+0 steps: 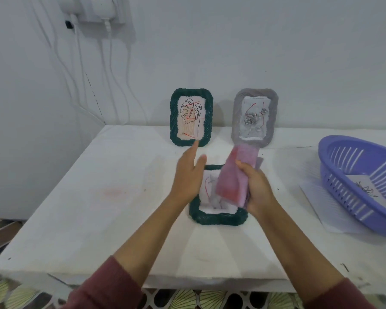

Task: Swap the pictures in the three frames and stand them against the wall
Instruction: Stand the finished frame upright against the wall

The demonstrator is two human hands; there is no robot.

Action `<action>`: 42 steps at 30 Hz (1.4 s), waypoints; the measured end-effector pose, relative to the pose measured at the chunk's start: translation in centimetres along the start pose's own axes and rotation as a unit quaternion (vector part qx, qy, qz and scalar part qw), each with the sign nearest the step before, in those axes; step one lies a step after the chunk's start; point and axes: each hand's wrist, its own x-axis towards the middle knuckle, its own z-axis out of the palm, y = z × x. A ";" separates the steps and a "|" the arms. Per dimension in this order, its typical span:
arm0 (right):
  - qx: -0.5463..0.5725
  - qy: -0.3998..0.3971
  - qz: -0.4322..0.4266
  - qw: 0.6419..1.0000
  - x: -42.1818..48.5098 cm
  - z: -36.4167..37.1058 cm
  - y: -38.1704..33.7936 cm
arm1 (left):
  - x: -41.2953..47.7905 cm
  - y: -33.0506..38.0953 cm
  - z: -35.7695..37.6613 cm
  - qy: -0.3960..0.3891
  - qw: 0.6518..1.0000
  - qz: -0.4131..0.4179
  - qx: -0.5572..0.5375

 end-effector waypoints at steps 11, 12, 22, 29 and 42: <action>-0.621 -0.048 -0.250 0.741 5.9 -1.2 2.3 | 1.0 -7.8 2.5 -0.046 0.953 -0.042 0.297; -0.647 -0.072 -0.247 0.717 6.3 -1.1 3.1 | 1.0 -7.7 2.5 -0.045 0.952 -0.040 0.299; -0.718 -0.237 -0.287 0.588 5.4 -3.1 4.9 | 1.4 -8.1 2.5 -0.061 0.948 -0.039 0.310; -0.735 -0.190 -0.295 0.580 7.4 -3.8 2.8 | 1.5 -8.1 2.5 -0.063 0.951 -0.031 0.301; -0.757 -0.210 -0.282 0.551 8.4 -4.2 2.3 | 1.6 -8.1 2.4 -0.064 0.952 -0.031 0.296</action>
